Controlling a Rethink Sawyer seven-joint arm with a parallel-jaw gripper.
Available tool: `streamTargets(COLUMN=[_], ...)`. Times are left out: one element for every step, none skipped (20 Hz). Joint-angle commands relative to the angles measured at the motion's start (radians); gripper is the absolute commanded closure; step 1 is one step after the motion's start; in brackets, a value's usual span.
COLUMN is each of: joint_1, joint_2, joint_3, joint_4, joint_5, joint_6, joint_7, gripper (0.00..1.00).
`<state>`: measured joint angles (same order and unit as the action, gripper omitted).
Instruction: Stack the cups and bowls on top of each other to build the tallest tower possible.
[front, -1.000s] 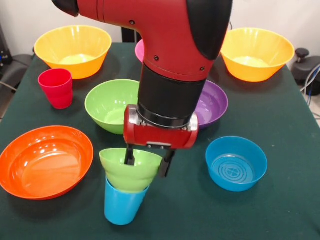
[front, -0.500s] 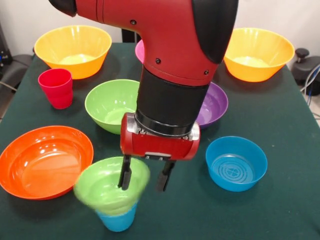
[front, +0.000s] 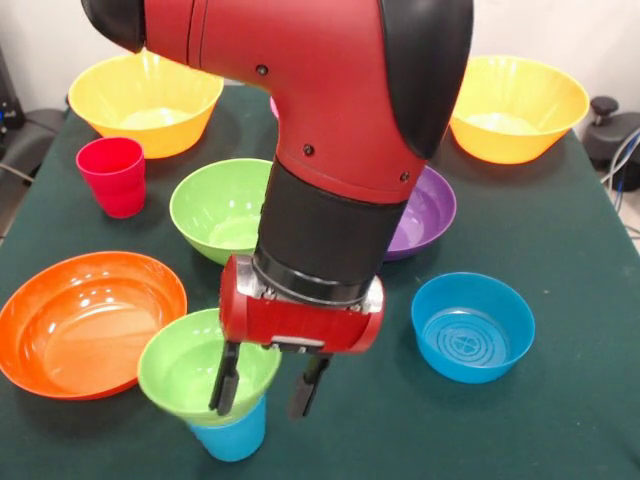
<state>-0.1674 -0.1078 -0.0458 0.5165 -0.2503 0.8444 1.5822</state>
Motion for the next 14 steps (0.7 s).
streamTargets(joint_1=[-0.010,-0.012,-0.013,-0.014,-0.012,-0.012,-0.009,-0.007,-0.003,-0.001,0.003,0.007,0.011,0.014], joint_2=[0.078,0.082,0.087,0.094,0.094,0.097,0.091,0.097,0.089,0.087,0.079,0.079,0.069,0.063], joint_3=[0.073,0.075,0.077,0.079,0.078,0.077,0.072,0.070,0.068,0.065,0.062,0.060,0.056,0.055], joint_4=[-0.086,-0.088,-0.091,-0.105,-0.103,-0.114,-0.106,-0.113,-0.097,-0.089,-0.072,-0.070,-0.053,-0.045], joint_5=[-0.093,-0.091,-0.088,-0.086,-0.081,-0.078,-0.073,-0.071,-0.064,-0.060,-0.055,-0.053,-0.050,-0.047], joint_6=[0.179,0.182,0.185,0.194,0.201,0.211,0.216,0.221,0.220,0.220,0.221,0.223,0.224,0.225], joint_7=[-0.415,-0.419,-0.423,-0.426,-0.427,-0.431,-0.427,-0.424,-0.415,-0.410,-0.400,-0.395,-0.386,-0.380], gripper=[0.00,0.00,0.00,0.00,0.00,0.00,0.00,0.00,0.00,0.00,0.00,0.00,0.00,0.00])
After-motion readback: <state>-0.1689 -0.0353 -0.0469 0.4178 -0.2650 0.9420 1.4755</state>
